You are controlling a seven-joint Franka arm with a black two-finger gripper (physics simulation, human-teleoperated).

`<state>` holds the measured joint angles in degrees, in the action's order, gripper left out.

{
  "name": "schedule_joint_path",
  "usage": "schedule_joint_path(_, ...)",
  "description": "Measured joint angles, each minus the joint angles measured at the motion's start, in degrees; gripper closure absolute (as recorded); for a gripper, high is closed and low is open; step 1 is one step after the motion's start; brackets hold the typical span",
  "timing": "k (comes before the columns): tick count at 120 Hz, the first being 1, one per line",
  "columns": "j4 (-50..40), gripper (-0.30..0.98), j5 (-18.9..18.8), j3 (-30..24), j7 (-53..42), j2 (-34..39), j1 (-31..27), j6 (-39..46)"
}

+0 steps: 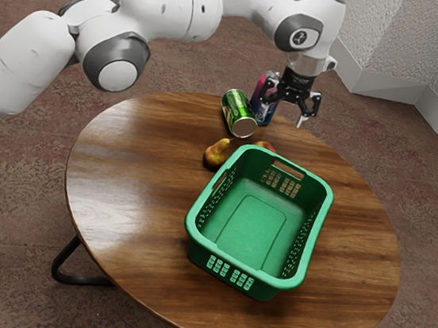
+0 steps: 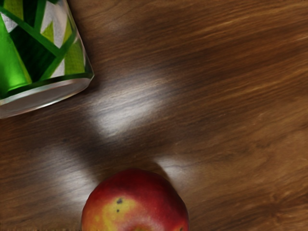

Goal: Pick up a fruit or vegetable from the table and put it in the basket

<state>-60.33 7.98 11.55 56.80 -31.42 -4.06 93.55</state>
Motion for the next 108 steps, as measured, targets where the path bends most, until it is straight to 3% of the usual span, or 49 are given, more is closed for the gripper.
schedule_joint_path(35,-0.2,0.00,-3.3,-0.5,5.5,-1.2,1.1,-1.5)
schedule_joint_path(108,-0.2,0.00,-3.4,-1.4,10.7,-4.8,1.1,-1.4)
